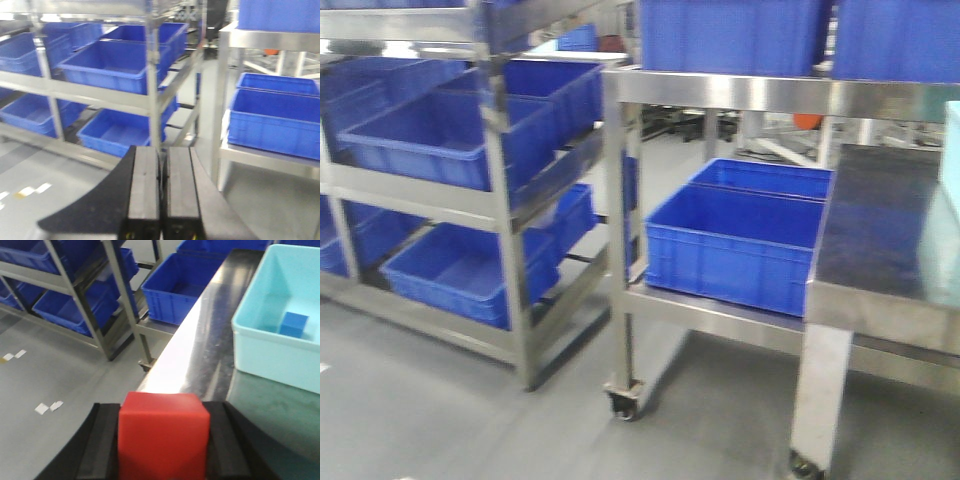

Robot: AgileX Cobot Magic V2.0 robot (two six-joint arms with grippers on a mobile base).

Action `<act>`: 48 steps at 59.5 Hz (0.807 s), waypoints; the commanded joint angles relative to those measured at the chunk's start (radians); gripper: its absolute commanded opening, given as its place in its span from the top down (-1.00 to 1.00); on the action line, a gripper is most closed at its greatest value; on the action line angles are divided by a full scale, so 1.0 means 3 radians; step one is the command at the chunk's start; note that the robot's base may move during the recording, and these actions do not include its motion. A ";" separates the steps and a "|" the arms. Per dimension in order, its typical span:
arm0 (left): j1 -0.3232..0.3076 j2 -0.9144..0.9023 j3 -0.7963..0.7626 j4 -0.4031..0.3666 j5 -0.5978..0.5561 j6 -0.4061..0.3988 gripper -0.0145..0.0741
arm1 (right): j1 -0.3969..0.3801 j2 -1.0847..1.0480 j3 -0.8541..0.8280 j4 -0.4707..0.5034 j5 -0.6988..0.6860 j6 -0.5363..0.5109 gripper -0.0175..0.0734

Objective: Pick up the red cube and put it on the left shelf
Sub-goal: 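Drive the base away from the table holding the red cube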

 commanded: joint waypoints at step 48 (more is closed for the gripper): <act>-0.0013 -0.0048 0.0077 -0.0010 -0.0298 -0.0003 0.44 | 0.0001 -0.0007 -0.0101 0.0019 -0.0230 -0.0020 0.49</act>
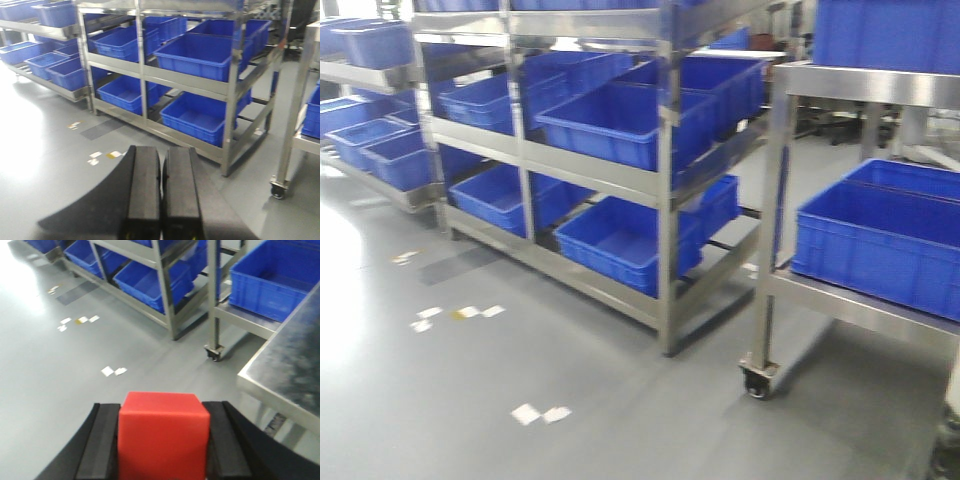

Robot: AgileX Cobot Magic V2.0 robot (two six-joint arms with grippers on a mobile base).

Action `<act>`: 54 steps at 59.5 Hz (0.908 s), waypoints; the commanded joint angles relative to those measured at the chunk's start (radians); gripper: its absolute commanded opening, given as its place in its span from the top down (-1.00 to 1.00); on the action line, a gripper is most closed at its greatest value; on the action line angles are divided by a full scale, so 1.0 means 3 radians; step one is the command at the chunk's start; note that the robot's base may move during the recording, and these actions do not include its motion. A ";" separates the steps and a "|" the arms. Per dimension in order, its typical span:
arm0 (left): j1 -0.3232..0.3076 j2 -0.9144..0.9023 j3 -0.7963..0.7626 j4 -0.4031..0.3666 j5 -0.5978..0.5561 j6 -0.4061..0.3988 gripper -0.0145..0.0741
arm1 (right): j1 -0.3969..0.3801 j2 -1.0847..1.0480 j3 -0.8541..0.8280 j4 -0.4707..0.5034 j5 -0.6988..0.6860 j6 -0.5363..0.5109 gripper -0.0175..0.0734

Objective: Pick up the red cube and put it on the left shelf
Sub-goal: 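Drive the base away from the table holding the red cube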

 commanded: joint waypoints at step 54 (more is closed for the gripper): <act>-0.0013 -0.0048 0.0077 -0.0031 -0.0298 -0.0003 0.44 | 0.0001 -0.0007 -0.0101 0.0019 -0.0245 -0.0020 0.49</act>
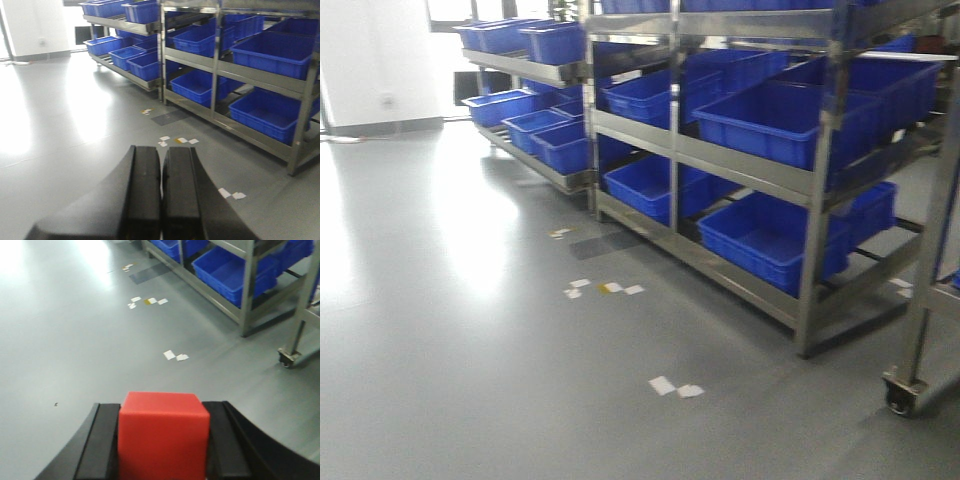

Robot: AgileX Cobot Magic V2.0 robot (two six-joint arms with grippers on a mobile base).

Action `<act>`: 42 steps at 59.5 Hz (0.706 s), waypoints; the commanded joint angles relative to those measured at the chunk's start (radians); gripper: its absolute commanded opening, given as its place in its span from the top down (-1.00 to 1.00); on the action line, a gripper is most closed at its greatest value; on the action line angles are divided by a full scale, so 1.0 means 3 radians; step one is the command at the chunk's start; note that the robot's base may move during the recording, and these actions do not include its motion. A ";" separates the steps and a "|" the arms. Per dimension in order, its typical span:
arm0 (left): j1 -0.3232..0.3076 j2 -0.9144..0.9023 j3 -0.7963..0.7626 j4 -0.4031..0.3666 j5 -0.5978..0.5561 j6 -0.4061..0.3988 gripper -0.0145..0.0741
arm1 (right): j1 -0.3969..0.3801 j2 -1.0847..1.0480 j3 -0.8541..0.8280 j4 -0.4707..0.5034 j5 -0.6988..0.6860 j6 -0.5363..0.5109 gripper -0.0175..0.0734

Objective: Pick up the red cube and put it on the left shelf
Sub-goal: 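Drive the base away from the table holding the red cube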

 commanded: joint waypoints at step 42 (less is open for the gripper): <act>-0.0013 -0.0048 0.0077 -0.0010 -0.0298 -0.0003 0.44 | 0.0053 -0.0007 -0.0101 0.0019 -0.0254 -0.0020 0.49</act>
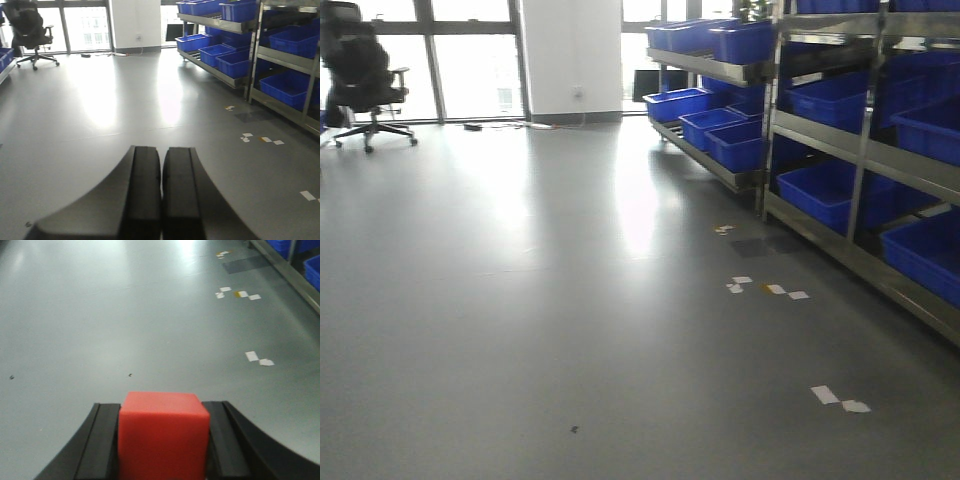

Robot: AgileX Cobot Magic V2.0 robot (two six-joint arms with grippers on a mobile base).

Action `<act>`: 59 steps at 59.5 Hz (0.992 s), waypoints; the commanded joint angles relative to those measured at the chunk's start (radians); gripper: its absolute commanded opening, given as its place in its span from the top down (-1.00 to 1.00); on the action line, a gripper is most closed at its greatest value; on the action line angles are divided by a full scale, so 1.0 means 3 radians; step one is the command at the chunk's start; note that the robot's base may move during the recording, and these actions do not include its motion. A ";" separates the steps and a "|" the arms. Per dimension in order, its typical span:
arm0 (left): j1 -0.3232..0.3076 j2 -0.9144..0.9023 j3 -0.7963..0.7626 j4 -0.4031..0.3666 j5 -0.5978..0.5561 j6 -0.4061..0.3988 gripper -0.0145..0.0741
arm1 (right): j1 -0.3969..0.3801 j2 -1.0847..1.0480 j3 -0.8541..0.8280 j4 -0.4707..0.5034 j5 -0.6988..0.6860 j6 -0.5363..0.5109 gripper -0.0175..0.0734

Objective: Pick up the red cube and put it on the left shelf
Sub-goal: 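Drive the base away from the table holding the red cube, then drive the base across the floor to the shelf of blue bins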

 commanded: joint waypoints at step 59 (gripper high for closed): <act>-0.0013 -0.0048 0.0077 -0.0010 -0.0298 -0.0003 0.44 | 0.0007 -0.0007 -0.0101 0.0019 -0.0264 -0.0020 0.49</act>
